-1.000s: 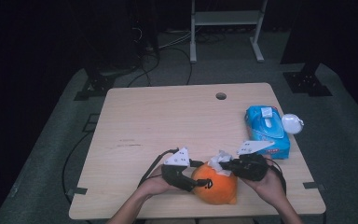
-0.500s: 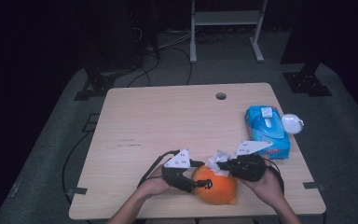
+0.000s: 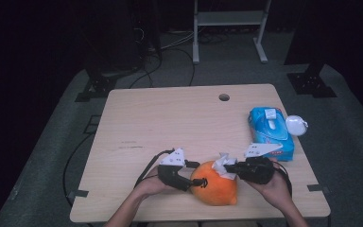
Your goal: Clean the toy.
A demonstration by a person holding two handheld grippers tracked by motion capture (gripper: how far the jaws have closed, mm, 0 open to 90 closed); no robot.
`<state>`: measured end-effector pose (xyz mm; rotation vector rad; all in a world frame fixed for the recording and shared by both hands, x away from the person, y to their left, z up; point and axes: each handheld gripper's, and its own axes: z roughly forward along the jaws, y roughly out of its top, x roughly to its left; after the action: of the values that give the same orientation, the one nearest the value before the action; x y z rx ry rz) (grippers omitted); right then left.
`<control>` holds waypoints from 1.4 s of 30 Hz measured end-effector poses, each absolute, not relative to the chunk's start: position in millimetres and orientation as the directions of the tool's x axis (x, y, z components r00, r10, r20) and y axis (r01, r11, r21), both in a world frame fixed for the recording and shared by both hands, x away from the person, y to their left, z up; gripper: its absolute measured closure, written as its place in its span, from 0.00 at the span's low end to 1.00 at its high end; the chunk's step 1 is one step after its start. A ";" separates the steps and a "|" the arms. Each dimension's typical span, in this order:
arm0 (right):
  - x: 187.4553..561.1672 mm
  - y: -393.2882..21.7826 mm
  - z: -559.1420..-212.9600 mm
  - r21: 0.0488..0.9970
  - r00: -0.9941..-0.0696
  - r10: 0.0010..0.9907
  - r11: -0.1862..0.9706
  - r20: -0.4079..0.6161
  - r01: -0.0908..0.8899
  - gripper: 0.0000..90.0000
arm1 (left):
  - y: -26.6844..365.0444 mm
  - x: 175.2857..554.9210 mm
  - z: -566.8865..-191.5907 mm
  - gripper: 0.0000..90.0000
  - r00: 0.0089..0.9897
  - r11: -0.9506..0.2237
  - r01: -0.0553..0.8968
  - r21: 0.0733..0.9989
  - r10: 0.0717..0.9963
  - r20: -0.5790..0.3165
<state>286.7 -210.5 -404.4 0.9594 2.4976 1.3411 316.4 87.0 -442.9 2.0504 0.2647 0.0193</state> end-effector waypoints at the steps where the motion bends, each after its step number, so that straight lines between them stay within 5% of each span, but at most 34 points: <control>1: 287.1 -213.5 -405.0 0.790 -0.779 0.604 0.388 0.171 0.475 0.94 | 87.3 316.8 -443.1 0.40 0.975 -0.450 0.182 0.874 0.195 -0.103; 8: 283.8 -200.4 -407.1 0.813 -0.783 0.608 0.384 0.134 0.438 0.94 | 85.3 319.9 -430.5 0.30 0.972 -0.352 0.205 0.913 0.184 -0.147; 21: 284.1 -211.9 -407.7 0.819 -0.792 0.586 0.364 0.169 0.444 0.93 | 84.7 321.9 -445.9 0.34 0.964 -0.409 0.235 0.882 0.213 -0.158; 42: 275.7 -206.8 -409.0 0.813 -0.835 0.543 0.446 0.086 0.374 0.93 | 92.8 323.8 -447.0 0.34 0.961 -0.436 0.235 0.869 0.236 -0.141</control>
<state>275.7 -206.8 -409.0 0.8045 2.5073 1.3373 323.8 92.8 -447.0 2.0379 0.3346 0.0016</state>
